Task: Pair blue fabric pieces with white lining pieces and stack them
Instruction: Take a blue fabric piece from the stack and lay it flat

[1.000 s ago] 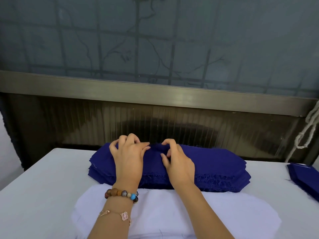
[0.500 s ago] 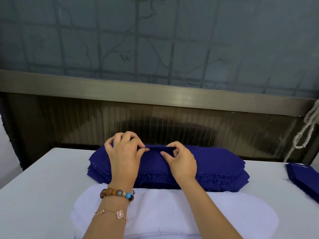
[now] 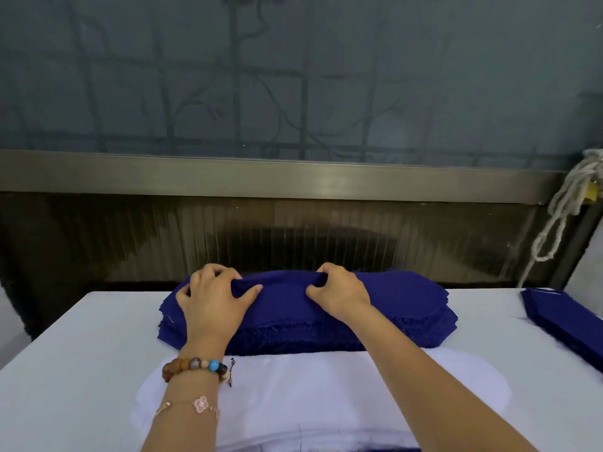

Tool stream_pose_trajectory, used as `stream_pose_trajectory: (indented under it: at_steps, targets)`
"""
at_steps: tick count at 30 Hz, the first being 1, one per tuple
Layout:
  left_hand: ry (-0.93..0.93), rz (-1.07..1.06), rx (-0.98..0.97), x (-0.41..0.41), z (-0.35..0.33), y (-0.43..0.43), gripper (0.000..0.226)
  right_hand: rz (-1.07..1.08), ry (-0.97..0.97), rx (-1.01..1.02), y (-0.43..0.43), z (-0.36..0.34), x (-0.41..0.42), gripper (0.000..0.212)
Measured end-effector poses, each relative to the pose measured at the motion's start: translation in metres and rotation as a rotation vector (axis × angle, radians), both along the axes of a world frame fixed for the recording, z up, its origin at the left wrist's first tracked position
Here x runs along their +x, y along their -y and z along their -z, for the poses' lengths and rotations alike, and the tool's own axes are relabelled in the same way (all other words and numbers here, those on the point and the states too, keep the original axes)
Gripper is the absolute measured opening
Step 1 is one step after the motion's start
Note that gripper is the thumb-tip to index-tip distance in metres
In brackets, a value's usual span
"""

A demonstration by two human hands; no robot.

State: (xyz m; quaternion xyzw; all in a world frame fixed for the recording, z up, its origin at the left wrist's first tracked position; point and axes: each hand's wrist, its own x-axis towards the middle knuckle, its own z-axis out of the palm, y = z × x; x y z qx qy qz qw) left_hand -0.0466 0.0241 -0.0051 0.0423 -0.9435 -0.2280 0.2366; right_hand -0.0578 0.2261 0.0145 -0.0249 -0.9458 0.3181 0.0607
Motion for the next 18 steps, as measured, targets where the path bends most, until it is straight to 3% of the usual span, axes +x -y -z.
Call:
stream_pose_trajectory:
  at_steps: [4, 7, 13, 18]
  targets:
    - [0.064, -0.074, 0.018, 0.002, 0.0, 0.006, 0.035, -0.042, 0.217, 0.001, -0.027, -0.018, 0.001, 0.044]
    - [0.094, -0.139, 0.051, 0.002, 0.0, 0.01, 0.036, -0.006, 0.293, -0.01, -0.052, -0.023, 0.004, 0.025]
    - [0.156, -0.224, 0.182, -0.001, 0.001, 0.019, 0.038, 0.15, 0.307, 0.018, -0.105, -0.024, 0.012, 0.01]
    - [0.209, -0.257, 0.331, -0.005, 0.001, 0.034, 0.046, 0.329, 0.218, 0.002, -0.142, -0.017, 0.018, 0.016]
